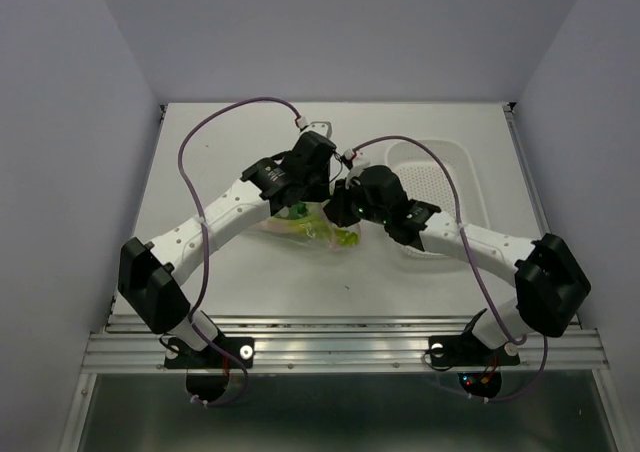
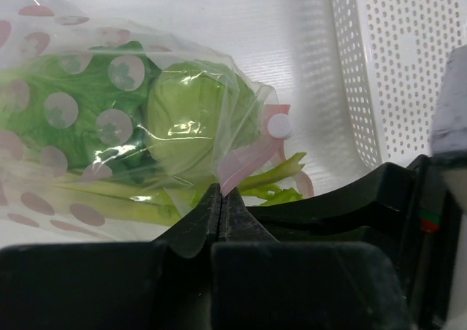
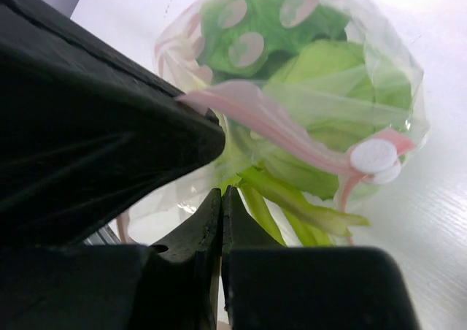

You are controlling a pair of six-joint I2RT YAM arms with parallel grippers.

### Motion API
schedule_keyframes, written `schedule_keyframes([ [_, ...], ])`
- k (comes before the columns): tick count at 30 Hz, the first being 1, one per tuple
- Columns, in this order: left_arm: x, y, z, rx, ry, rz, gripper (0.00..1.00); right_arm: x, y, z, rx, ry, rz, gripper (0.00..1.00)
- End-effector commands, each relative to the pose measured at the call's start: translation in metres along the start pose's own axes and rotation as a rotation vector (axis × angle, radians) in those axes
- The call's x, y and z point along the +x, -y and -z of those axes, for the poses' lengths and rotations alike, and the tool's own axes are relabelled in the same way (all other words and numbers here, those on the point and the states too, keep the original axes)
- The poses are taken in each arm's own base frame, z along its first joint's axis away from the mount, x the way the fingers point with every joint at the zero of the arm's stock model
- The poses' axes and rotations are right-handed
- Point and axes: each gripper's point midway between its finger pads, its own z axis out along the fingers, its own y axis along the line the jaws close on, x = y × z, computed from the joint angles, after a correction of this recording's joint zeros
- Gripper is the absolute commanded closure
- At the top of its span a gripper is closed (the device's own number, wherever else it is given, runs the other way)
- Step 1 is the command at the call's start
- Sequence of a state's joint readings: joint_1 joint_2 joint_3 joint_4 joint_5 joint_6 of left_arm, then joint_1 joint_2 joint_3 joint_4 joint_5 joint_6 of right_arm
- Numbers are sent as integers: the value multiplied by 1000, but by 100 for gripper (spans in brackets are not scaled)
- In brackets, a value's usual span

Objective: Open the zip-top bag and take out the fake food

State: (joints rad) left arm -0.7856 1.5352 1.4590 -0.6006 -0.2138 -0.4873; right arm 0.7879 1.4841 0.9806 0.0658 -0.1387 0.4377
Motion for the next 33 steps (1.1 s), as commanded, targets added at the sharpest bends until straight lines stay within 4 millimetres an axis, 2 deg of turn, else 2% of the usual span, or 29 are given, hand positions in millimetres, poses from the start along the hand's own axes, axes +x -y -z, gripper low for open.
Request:
schedule_keyframes([
  [1, -14, 2, 15, 25, 71, 1, 100, -43, -11, 16, 40, 98, 64, 99],
  [2, -15, 1, 17, 21, 79, 3, 100, -40, -7, 19, 62, 76, 70, 99],
  [6, -14, -3, 18, 7, 86, 0, 100, -56, -10, 35, 80, 121, 81, 99],
  [11, -12, -8, 17, -9, 91, 1, 100, -65, 2, 54, 163, 166, 92, 99],
  [18, -1, -10, 7, -18, 59, -12, 100, -92, -13, 78, 142, 225, 133, 99],
  [21, 0, -7, 5, -3, 55, -11, 100, -92, -15, 70, 135, 197, 148, 99],
  [25, -4, 5, 8, 62, 65, -7, 100, -83, -34, 49, 13, 142, 144, 99],
  [30, -9, 16, 14, 124, 82, -5, 100, -112, -60, 39, -80, 191, 174, 99],
  [33, -12, 20, 20, 155, 94, -7, 100, -121, -57, 36, -45, 203, 176, 99],
])
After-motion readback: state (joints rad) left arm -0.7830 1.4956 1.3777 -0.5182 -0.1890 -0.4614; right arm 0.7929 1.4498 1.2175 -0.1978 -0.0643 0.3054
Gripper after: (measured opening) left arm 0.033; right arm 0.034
